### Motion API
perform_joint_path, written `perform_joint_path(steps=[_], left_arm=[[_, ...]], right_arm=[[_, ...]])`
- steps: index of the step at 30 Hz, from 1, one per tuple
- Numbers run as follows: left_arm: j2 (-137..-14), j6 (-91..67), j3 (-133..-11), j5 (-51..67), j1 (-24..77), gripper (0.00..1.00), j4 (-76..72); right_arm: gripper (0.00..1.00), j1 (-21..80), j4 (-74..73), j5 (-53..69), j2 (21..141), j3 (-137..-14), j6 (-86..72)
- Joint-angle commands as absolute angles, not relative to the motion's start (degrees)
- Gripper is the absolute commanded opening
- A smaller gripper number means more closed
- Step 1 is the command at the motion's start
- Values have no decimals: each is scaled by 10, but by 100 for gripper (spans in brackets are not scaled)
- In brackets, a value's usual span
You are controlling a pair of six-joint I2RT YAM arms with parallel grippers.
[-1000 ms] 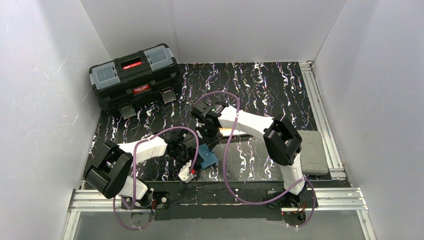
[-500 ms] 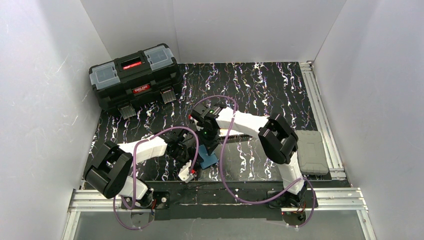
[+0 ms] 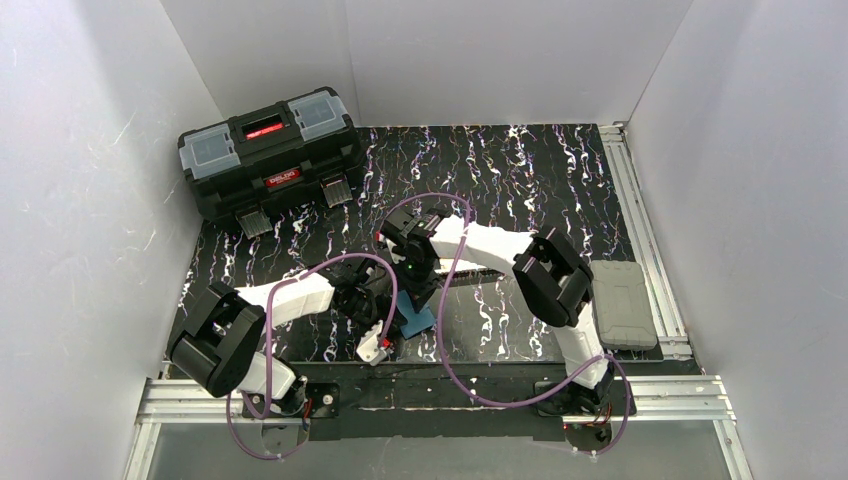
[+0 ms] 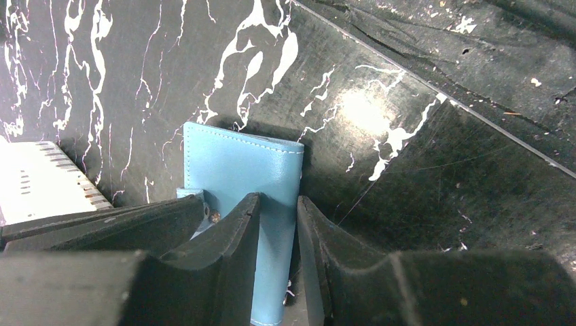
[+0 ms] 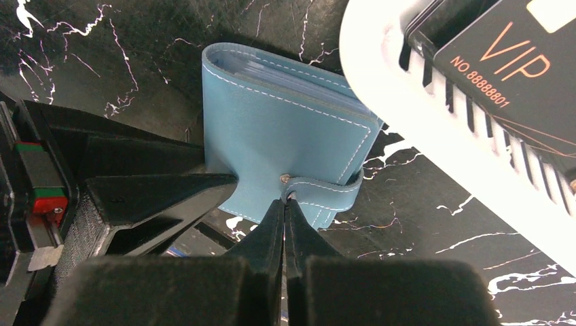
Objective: Put the credit cards into the card holder
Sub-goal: Close the card holder at the center of the board.
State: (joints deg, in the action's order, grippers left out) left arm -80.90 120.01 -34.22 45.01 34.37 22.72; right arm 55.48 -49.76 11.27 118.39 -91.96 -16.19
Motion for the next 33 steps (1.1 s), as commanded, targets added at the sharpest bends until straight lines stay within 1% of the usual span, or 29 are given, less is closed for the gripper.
perform_joint_path(steps=[1, 33], left_arm=[[-807, 1210, -338, 447, 348, 26, 273], [-808, 1212, -336, 449, 350, 25, 273]], right_arm=[[1, 555, -505, 132, 1195, -925, -152], [1, 568, -530, 147, 1260, -992, -154]])
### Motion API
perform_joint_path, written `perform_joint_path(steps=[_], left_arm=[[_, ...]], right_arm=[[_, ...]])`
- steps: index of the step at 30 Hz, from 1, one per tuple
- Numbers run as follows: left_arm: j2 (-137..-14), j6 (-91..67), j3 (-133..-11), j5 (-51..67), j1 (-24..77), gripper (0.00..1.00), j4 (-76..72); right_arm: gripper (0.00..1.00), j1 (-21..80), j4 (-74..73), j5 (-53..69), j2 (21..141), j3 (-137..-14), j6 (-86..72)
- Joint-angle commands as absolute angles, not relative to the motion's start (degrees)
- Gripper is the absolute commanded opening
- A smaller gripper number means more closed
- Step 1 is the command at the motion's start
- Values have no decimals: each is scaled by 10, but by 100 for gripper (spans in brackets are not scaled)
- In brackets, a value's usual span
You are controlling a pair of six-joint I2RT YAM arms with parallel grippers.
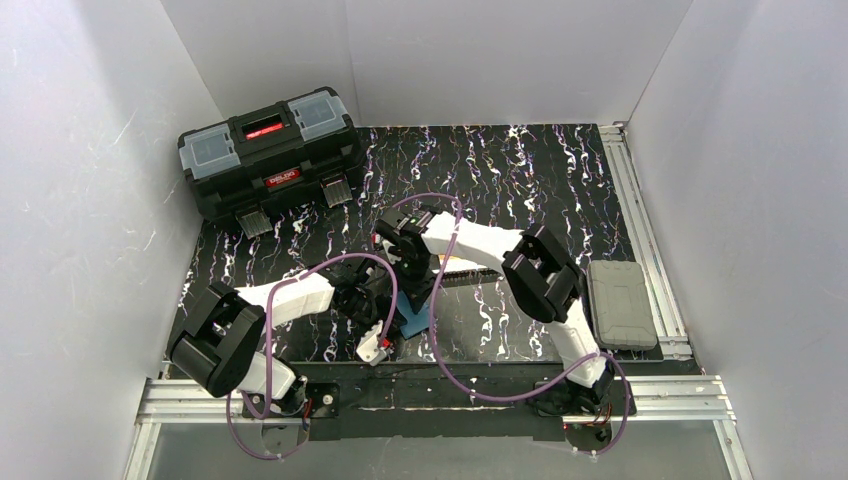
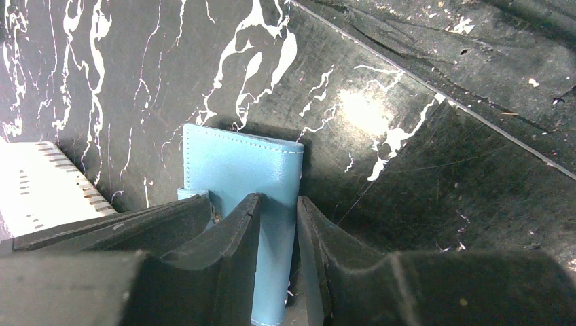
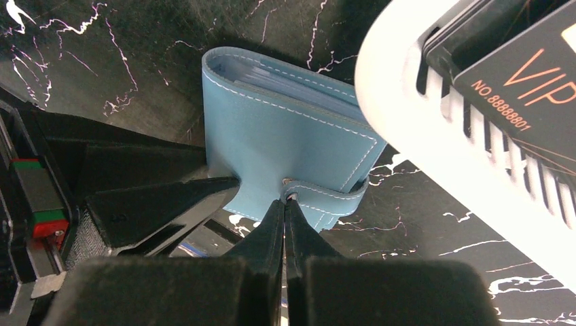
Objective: Put the credit cards into the card holder
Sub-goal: Close the card holder at the center of the board.
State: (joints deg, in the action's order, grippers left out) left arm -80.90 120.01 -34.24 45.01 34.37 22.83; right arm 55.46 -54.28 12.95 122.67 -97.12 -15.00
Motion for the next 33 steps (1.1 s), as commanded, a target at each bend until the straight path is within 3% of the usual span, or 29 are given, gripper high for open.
perform_joint_path(steps=[1, 23, 33], left_arm=[[-809, 1213, -336, 449, 350, 25, 273], [-808, 1218, -336, 436, 352, 26, 277], [-714, 1187, -295, 364, 326, 35, 285]], right_arm=[[1, 568, -534, 146, 1265, -997, -152], [1, 574, -559, 155, 1340, -1058, -140], [1, 574, -576, 154, 1363, -1095, -136]])
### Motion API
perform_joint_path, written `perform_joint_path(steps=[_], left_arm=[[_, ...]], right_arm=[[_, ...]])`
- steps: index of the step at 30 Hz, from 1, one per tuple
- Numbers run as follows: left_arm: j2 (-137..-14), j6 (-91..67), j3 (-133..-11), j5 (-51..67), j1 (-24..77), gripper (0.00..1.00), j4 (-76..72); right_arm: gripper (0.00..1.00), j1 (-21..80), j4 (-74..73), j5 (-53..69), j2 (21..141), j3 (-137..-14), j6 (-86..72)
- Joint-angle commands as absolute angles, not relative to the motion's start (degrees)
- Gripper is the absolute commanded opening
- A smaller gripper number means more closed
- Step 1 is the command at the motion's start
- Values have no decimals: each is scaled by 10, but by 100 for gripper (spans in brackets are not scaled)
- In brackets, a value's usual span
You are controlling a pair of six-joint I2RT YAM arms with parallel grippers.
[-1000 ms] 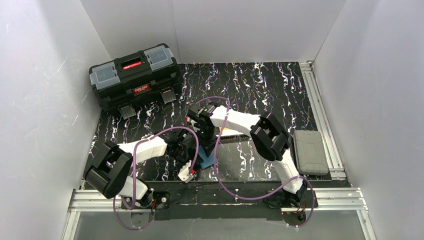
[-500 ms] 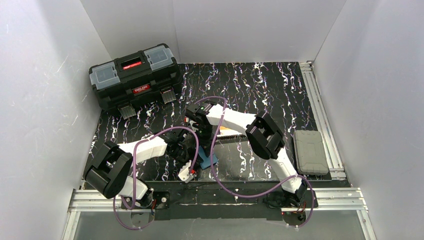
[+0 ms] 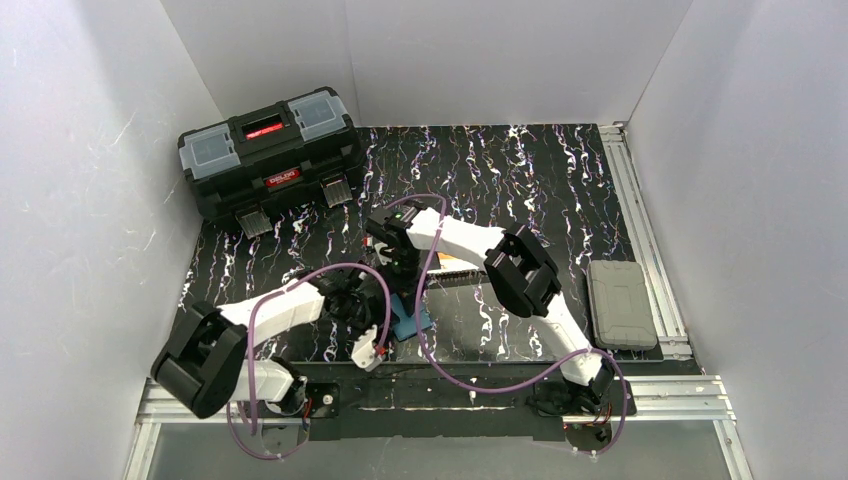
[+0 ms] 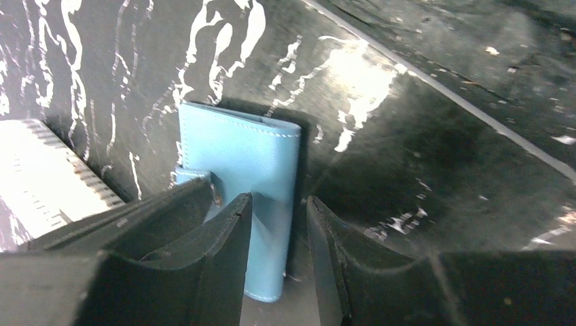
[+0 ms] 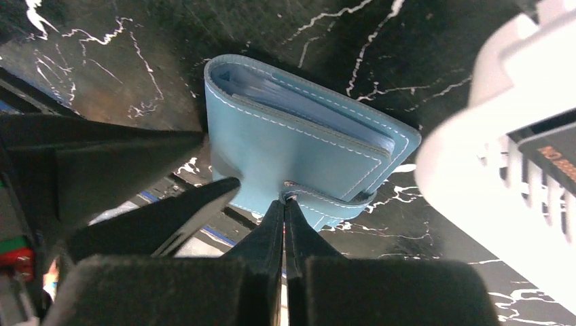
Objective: Put the credit cards into the card holder
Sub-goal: Close the card holder at the center of the board.
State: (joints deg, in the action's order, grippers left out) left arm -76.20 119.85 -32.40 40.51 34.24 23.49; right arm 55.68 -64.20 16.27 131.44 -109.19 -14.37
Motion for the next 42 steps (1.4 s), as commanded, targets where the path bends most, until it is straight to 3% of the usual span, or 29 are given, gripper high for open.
perform_joint_path(steps=[1, 7, 17, 22, 25, 28, 37, 42], left_arm=[[-701, 1184, -292, 362, 319, 35, 292], [-654, 1187, -253, 363, 296, 36, 287], [-713, 1211, -216, 412, 295, 34, 81], [-745, 1258, -236, 414, 295, 32, 118], [-755, 1315, -252, 435, 295, 18, 178], [-765, 1326, -260, 436, 295, 15, 193], [-760, 1301, -243, 416, 291, 15, 178], [-708, 1334, -223, 407, 232, 16, 243]], right_arm=[[1, 574, -577, 154, 1368, -1098, -135], [1, 576, -595, 146, 1391, -1131, -141], [1, 579, -622, 132, 1428, -1169, -151], [1, 580, -627, 127, 1442, -1183, -154], [1, 581, -624, 130, 1457, -1197, -159], [1, 580, -610, 124, 1464, -1191, -161], [1, 591, -630, 96, 1508, -1235, -163], [1, 592, -624, 73, 1505, -1223, -161]])
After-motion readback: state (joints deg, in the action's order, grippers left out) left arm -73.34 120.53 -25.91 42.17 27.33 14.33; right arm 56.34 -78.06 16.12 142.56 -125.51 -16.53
